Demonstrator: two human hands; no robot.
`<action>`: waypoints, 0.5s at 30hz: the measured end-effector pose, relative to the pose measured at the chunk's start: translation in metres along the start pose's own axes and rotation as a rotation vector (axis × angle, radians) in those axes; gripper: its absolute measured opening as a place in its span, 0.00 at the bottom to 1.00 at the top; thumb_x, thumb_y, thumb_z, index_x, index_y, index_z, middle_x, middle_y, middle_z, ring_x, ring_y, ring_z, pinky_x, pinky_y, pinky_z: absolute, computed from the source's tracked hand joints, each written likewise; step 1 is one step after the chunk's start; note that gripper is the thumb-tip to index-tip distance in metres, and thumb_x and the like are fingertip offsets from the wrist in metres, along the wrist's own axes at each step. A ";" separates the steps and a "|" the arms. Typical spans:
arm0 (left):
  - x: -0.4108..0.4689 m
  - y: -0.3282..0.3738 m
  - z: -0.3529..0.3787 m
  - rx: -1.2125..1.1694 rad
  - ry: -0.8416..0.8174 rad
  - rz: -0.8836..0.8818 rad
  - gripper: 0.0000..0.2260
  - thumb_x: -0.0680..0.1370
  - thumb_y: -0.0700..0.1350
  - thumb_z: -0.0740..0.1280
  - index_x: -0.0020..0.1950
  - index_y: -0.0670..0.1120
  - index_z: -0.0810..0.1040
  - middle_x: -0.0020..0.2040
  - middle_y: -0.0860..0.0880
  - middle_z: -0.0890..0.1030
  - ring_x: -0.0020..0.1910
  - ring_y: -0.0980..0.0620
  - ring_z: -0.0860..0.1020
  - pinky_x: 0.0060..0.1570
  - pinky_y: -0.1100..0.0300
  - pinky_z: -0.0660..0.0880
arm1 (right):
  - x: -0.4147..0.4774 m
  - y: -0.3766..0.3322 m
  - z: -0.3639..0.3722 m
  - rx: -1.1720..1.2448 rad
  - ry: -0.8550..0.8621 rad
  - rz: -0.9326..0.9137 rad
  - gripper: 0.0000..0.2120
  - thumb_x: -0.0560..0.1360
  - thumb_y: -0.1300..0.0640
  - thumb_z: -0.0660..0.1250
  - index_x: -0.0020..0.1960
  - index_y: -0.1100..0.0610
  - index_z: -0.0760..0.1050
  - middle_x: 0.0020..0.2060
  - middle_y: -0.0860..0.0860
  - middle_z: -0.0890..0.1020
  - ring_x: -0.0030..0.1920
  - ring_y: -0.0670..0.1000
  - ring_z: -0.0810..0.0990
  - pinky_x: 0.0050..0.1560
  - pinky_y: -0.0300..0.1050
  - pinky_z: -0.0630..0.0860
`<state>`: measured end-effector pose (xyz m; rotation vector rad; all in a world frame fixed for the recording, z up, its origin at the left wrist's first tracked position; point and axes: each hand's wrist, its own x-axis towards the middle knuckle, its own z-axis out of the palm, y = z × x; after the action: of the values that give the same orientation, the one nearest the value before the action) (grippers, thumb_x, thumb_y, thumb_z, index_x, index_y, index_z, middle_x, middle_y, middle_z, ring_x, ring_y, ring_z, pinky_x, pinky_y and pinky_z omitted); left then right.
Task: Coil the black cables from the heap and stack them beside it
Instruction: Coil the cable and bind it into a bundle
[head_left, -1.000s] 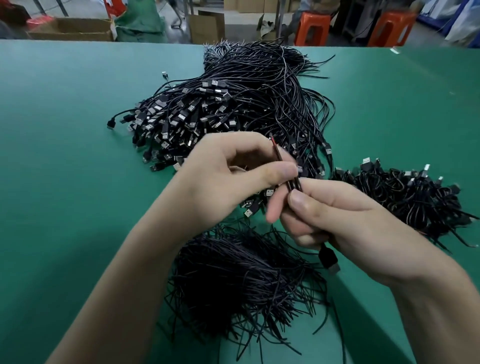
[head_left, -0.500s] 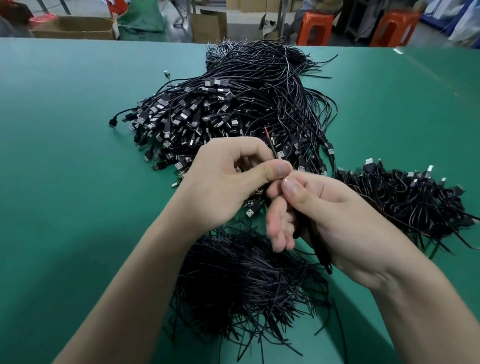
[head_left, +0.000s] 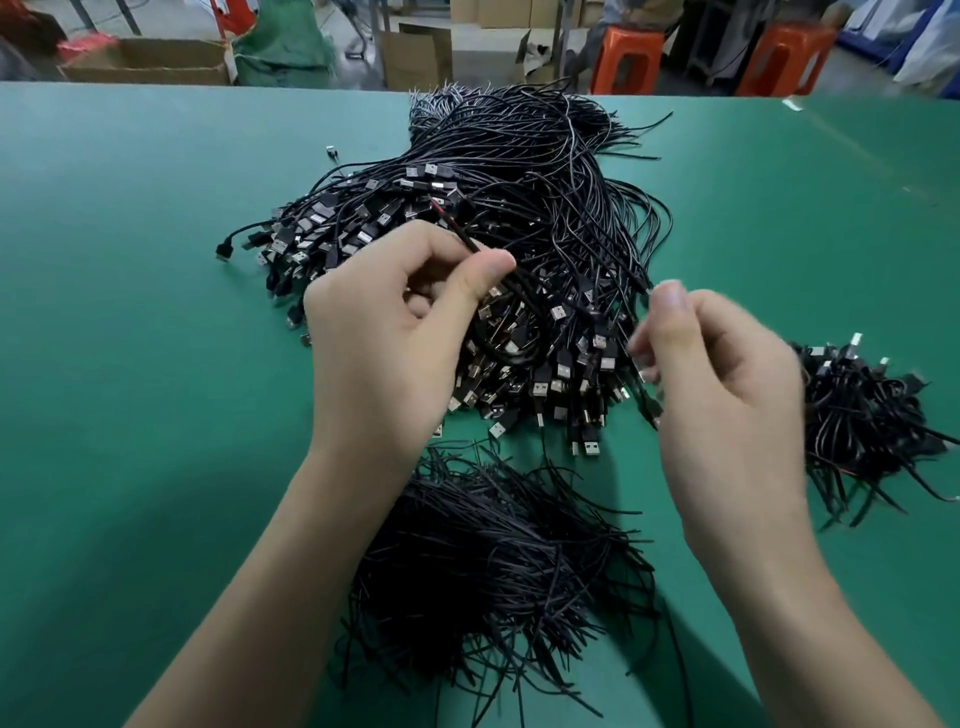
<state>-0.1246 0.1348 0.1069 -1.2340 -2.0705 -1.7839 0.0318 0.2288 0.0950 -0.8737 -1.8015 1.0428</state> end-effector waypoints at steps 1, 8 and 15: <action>-0.001 0.003 0.002 0.023 0.047 0.043 0.09 0.79 0.47 0.74 0.41 0.47 0.82 0.30 0.52 0.76 0.30 0.53 0.71 0.31 0.65 0.65 | 0.000 -0.001 0.002 0.076 -0.146 0.091 0.27 0.83 0.37 0.55 0.41 0.54 0.80 0.35 0.51 0.81 0.35 0.46 0.77 0.38 0.43 0.71; -0.024 0.012 0.023 0.080 -0.078 0.481 0.08 0.82 0.42 0.73 0.48 0.39 0.86 0.44 0.48 0.85 0.43 0.48 0.82 0.46 0.53 0.79 | 0.001 -0.011 0.015 1.101 -0.653 0.661 0.38 0.79 0.32 0.48 0.69 0.63 0.73 0.58 0.58 0.84 0.58 0.52 0.84 0.56 0.47 0.81; -0.028 0.005 0.030 0.139 -0.092 0.683 0.06 0.79 0.44 0.76 0.46 0.42 0.88 0.44 0.50 0.86 0.45 0.47 0.83 0.45 0.51 0.77 | 0.006 -0.016 0.004 1.310 -0.286 0.777 0.17 0.82 0.51 0.63 0.53 0.65 0.78 0.43 0.54 0.81 0.34 0.45 0.81 0.32 0.35 0.78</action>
<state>-0.0914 0.1477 0.0853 -1.7243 -1.4959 -1.2655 0.0235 0.2263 0.1102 -0.5282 -0.5406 2.4760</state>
